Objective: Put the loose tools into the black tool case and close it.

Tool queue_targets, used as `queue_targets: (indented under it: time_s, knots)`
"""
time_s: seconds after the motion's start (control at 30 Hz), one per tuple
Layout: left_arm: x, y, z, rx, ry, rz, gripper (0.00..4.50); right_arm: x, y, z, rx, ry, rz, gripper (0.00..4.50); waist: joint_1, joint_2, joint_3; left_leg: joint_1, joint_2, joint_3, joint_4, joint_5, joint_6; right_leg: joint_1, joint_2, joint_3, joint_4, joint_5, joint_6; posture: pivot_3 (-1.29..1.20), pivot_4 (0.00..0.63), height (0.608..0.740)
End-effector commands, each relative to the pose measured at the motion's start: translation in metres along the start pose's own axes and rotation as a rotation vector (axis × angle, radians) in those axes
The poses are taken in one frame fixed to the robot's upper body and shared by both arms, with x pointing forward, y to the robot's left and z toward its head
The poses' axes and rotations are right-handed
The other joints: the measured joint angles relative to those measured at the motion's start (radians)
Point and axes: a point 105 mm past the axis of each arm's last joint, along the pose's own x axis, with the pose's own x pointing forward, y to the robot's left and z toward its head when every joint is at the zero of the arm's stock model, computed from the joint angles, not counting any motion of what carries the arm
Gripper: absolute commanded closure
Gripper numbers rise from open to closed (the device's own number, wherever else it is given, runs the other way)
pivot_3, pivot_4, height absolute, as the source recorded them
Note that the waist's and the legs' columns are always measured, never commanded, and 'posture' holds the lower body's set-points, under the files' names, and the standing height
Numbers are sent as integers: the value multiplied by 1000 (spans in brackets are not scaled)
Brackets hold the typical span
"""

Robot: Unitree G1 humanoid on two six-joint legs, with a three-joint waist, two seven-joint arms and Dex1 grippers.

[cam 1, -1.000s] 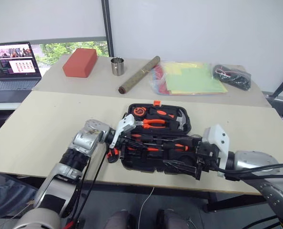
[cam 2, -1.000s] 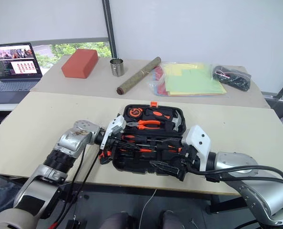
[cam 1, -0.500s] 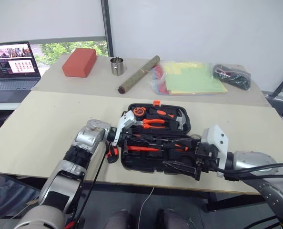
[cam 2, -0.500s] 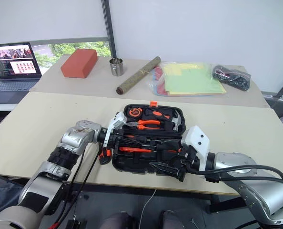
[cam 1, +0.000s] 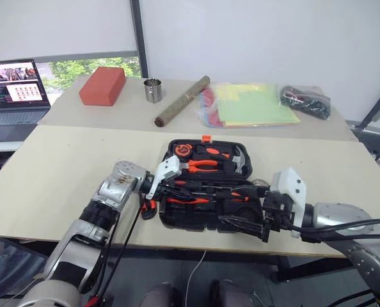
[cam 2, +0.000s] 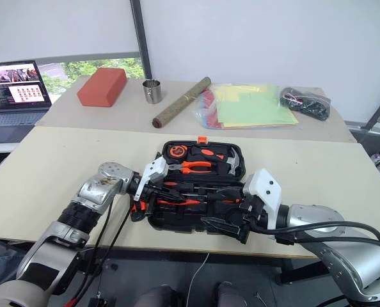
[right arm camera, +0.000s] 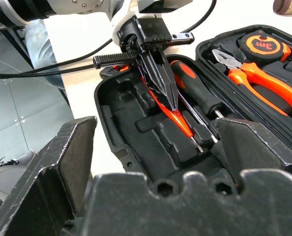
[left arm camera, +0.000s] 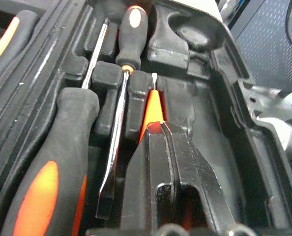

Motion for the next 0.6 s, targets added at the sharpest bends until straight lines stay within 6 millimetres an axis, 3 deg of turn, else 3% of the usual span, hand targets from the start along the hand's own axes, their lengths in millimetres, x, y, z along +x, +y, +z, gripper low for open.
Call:
queue_targets:
  time_s: [0.03,0.23,0.33,0.43,0.5,0.6]
  knots:
    - [0,-1,-17,-44,39,15,4478,-1,1,8,-34,-29,0,0,-1,0,0,0,0,0,0,0,0,0,0,0,0,0,0,0,150,736]
    - [-1,3,-15,-13,13,73,4478,1,0,10,-34,-38,4,0,-1,2,-1,0,0,0,0,0,0,0,0,0,0,0,0,0,150,736]
    - [-11,2,-4,13,-38,106,4478,2,-1,11,-42,-40,10,0,-3,2,-1,0,0,0,0,0,0,-1,0,0,0,0,0,0,150,736]
    - [-33,-3,17,10,-133,157,3718,3,-4,13,-44,-36,26,0,-14,2,-1,-1,1,0,0,0,0,-2,0,1,0,0,0,0,150,736]
    - [-59,-7,32,0,-199,257,2993,5,-6,16,-42,-40,53,0,-17,2,-1,-2,1,0,0,0,0,-4,1,0,1,1,-1,0,150,736]
    - [-89,-17,33,-46,-217,388,1908,8,-8,19,-53,-44,88,0,-18,2,-1,-4,1,0,-1,0,0,-5,1,0,1,1,-1,0,150,736]
